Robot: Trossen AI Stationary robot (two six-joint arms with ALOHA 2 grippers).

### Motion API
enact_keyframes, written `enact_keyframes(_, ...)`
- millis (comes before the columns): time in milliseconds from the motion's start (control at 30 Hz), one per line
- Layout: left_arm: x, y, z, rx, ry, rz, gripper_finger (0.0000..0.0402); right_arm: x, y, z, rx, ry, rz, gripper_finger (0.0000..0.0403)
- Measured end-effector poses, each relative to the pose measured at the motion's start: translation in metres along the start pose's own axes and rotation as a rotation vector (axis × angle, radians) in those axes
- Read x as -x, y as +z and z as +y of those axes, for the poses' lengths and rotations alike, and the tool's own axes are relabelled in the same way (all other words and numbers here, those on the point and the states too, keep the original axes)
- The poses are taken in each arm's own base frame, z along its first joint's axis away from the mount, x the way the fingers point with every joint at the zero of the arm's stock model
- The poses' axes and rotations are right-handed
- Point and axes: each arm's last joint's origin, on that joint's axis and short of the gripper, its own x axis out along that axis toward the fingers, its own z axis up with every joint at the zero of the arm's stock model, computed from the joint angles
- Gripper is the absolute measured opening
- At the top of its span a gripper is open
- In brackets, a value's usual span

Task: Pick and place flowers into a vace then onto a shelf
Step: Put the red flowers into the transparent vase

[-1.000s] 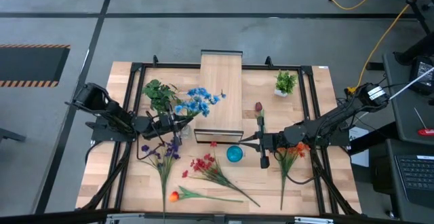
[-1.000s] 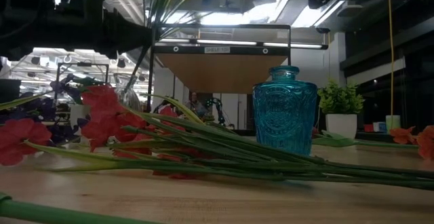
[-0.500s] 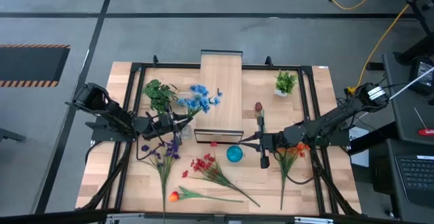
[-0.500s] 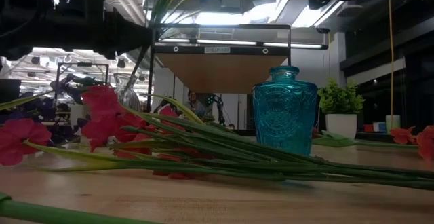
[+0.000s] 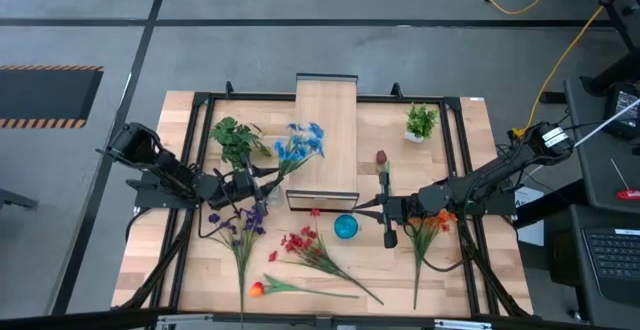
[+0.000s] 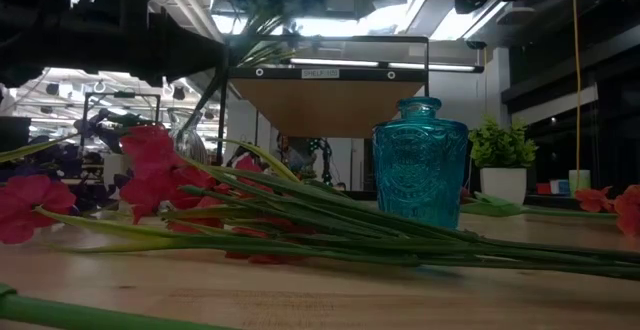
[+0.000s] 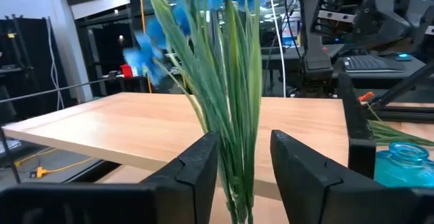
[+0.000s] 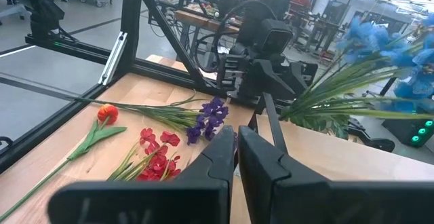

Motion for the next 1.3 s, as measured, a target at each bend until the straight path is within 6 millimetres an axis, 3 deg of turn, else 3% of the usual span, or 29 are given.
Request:
enact_keyframes(567, 0.006, 0.001, -0.005, -0.014, 0.019, 0.009, 0.0128, 0.000, 0.000, 0.000, 0.000, 0.000, 0.000, 0.0025)
enact_keyframes(967, 0.017, 0.002, -0.012, -0.053, 0.061, 0.023, 0.0073, 0.000, 0.000, 0.000, 0.000, 0.000, 0.000, 0.0026)
enact_keyframes(1300, 0.024, 0.011, -0.016, -0.106, 0.144, 0.027, 0.0077, 0.000, 0.000, 0.000, 0.000, 0.000, 0.000, 0.0026)
